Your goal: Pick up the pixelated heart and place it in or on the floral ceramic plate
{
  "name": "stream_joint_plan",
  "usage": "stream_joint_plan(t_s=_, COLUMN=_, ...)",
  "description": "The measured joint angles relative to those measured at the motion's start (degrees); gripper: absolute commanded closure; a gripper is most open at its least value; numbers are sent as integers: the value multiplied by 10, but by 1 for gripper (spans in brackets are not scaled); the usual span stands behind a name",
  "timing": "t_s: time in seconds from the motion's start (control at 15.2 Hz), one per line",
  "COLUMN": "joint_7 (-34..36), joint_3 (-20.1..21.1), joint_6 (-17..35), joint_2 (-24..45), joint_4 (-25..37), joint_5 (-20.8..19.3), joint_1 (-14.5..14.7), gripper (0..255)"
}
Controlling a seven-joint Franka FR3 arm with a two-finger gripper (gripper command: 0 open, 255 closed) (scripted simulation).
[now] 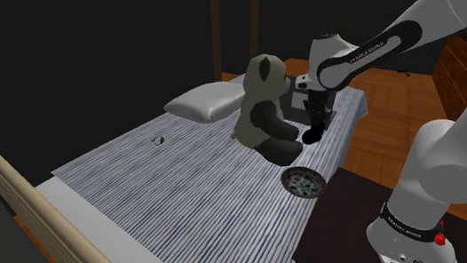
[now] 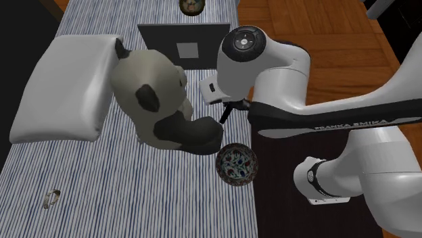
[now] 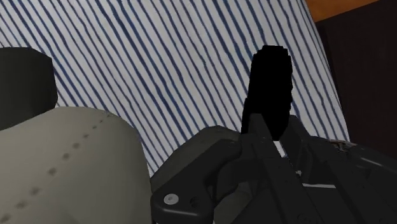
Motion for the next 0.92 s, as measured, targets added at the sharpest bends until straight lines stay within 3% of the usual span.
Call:
stream_joint_plan(t_s=0.4, joint_7=90, joint_3=79, joint_6=-51, joint_2=-112, joint_4=-84, joint_5=-6, joint_1=6, gripper=255)
stream_joint_plan(t_s=0.92, joint_7=190, joint_3=173, joint_6=-104, joint_2=-195, joint_4=-140, joint_5=47, joint_1=55, gripper=255)
